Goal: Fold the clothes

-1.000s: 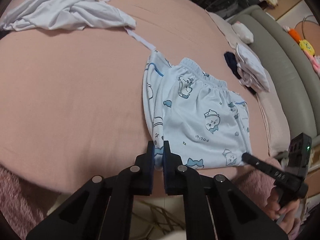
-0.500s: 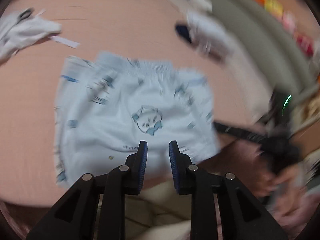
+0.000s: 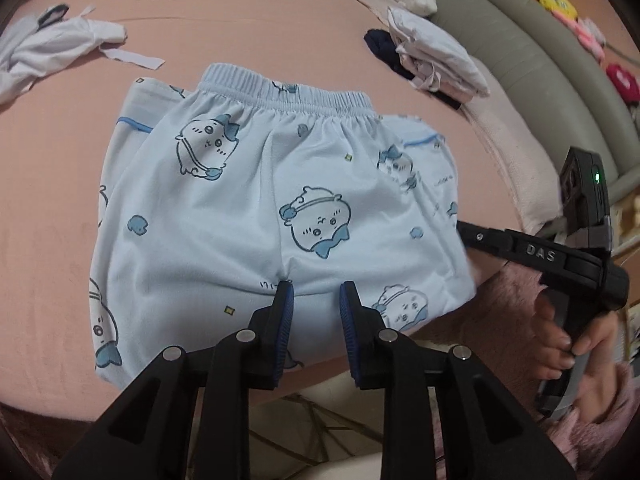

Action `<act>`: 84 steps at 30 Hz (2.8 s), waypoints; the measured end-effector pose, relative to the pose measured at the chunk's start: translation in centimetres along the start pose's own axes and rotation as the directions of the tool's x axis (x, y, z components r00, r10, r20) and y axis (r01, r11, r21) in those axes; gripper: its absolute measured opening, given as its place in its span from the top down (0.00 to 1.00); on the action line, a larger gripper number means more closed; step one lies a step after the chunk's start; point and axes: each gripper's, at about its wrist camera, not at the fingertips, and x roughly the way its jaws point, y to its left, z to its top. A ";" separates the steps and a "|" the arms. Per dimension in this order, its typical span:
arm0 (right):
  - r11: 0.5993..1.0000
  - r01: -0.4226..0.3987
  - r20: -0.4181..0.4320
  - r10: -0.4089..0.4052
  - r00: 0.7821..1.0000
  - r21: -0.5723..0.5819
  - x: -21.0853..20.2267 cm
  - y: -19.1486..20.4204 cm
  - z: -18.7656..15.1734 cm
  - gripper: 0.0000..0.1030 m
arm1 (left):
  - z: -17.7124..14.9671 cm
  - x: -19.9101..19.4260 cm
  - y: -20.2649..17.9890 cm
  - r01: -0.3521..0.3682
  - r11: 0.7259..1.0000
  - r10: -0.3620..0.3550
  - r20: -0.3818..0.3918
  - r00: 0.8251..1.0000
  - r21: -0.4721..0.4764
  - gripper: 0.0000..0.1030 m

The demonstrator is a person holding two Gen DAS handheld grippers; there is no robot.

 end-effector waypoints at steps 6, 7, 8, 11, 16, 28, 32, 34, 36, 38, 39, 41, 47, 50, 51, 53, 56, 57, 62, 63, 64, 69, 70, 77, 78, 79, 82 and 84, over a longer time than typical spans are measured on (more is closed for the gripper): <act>0.985 -0.108 0.044 0.103 0.994 0.134 -1.3 -2.2 0.0 0.72 | 2.7 1.3 -4.8 0.070 0.995 -0.068 -0.025 0.997 0.067 0.62; 0.985 -0.098 0.060 0.091 0.994 0.139 -1.8 -2.5 -0.1 0.72 | 3.1 2.0 -5.9 0.065 0.994 -0.063 -0.034 0.997 0.090 0.62; 0.990 -0.045 0.071 0.035 0.997 0.135 -2.1 -2.6 -0.3 0.72 | 3.5 2.7 -6.8 0.067 0.992 -0.062 -0.046 0.997 0.104 0.62; 0.988 0.146 0.090 -0.151 0.984 0.058 -2.1 -2.1 -0.9 0.70 | 4.1 5.3 -9.5 0.043 0.989 -0.030 -0.095 0.995 0.140 0.61; 0.988 0.121 0.084 -0.130 0.988 0.099 -2.4 -2.7 -1.4 0.70 | 4.5 7.6 -12.4 -0.054 0.983 0.069 -0.080 0.994 0.176 0.46; 0.998 -0.030 0.066 0.033 0.997 -0.046 -3.3 -0.6 -1.4 0.70 | 4.6 3.1 -7.3 0.037 0.999 -0.037 0.014 0.999 0.032 0.93; 0.984 -0.041 0.064 0.053 0.996 -0.176 -3.5 3.7 -1.2 0.69 | 4.5 -2.3 -2.0 0.170 0.974 -0.155 0.104 0.982 -0.150 0.93; 0.975 -0.095 0.040 0.105 0.994 -0.203 -2.5 5.3 0.1 0.69 | 4.0 -3.8 0.5 0.179 0.960 -0.153 0.133 0.979 -0.213 0.93; 0.962 -0.138 -0.010 0.139 0.990 -0.235 -1.4 7.4 0.4 0.69 | 3.3 -4.6 2.8 0.141 0.956 -0.103 0.156 0.982 -0.257 0.93; 0.961 -0.145 -0.054 0.136 0.989 -0.236 0.3 8.8 0.3 0.69 | 2.2 -5.0 4.8 0.154 0.935 -0.093 0.200 0.975 -0.318 0.93; 0.962 -0.145 -0.079 0.130 0.988 -0.230 1.2 9.3 0.0 0.69 | 1.8 -5.0 5.5 0.163 0.926 -0.094 0.210 0.973 -0.342 0.93; 0.967 -0.159 -0.105 0.140 0.985 -0.199 2.7 10.0 -0.7 0.69 | 1.3 -4.5 6.3 0.197 0.910 -0.132 0.196 0.972 -0.364 0.80; 0.968 -0.200 -0.094 0.187 0.978 -0.152 3.0 8.9 -1.5 0.69 | 1.1 -3.0 5.0 0.275 0.907 -0.248 0.122 0.961 -0.319 0.48; 0.963 -0.236 -0.102 0.224 0.969 -0.129 2.9 8.1 -1.1 0.69 | 1.3 -3.4 3.5 0.247 0.933 -0.224 0.117 0.968 -0.261 0.49; 0.963 -0.228 -0.099 0.215 0.972 -0.143 3.2 8.7 -0.9 0.69 | 1.3 -3.5 3.0 0.184 0.955 -0.163 0.109 0.981 -0.233 0.62; 0.961 -0.222 -0.090 0.210 0.974 -0.163 3.2 9.5 -0.8 0.69 | 1.5 -4.1 2.4 0.075 0.974 -0.054 0.102 0.993 -0.213 0.94; 0.960 -0.239 -0.065 0.231 0.971 -0.146 1.9 9.7 -0.4 0.69 | 1.5 -5.7 1.9 -0.009 0.978 0.034 0.117 0.993 -0.210 0.94; 0.958 -0.237 -0.047 0.232 0.972 -0.161 1.0 9.6 -0.6 0.69 | 1.4 -6.2 1.8 -0.022 0.978 0.048 0.124 0.991 -0.207 0.94; 0.926 -0.234 -0.042 0.232 0.972 -0.297 -0.4 13.2 -2.5 0.69 | 0.6 -7.5 2.2 -0.101 0.977 0.125 0.126 0.984 -0.186 0.94; 0.920 -0.236 -0.051 0.232 0.971 -0.314 -0.6 13.0 -2.7 0.69 | 0.4 -7.1 2.7 -0.123 0.974 0.146 0.112 0.983 -0.189 0.94; 0.913 -0.238 -0.060 0.231 0.971 -0.331 -0.9 12.8 -2.9 0.69 | 0.2 -6.5 3.6 -0.149 0.969 0.169 0.092 0.981 -0.195 0.93; 0.911 -0.152 -0.094 0.125 0.988 -0.383 1.5 13.4 -4.0 0.69 | -0.2 -4.6 7.3 -0.170 0.954 0.178 0.011 0.984 -0.247 0.90; 0.919 -0.078 -0.105 0.041 0.994 -0.387 2.3 13.2 -4.1 0.69 | -0.1 -5.3 7.3 -0.157 0.955 0.167 0.018 0.986 -0.251 0.88; 0.939 -0.192 -0.044 0.187 0.981 -0.287 -0.8 11.1 -2.1 0.70 | -0.7 -9.0 5.3 -0.246 0.951 0.255 0.026 0.967 -0.187 0.79; 0.923 -0.246 -0.077 0.234 0.969 -0.296 -0.8 11.5 -2.0 0.70 | -0.8 -8.9 4.9 -0.262 0.950 0.268 0.011 0.963 -0.172 0.79; 0.905 -0.299 -0.111 0.279 0.954 -0.303 -0.8 12.0 -1.8 0.70 | -0.9 -8.5 4.2 -0.275 0.950 0.279 0.005 0.960 -0.146 0.79; 0.886 -0.350 -0.192 0.303 0.933 -0.305 -0.1 12.9 -1.0 0.70 | -0.9 -8.0 3.2 -0.289 0.951 0.293 0.020 0.956 -0.114 0.79; 0.892 -0.288 -0.179 0.239 0.954 -0.349 0.2 13.5 -0.7 0.70 | -0.6 -8.5 3.2 -0.248 0.959 0.257 0.051 0.965 -0.137 0.79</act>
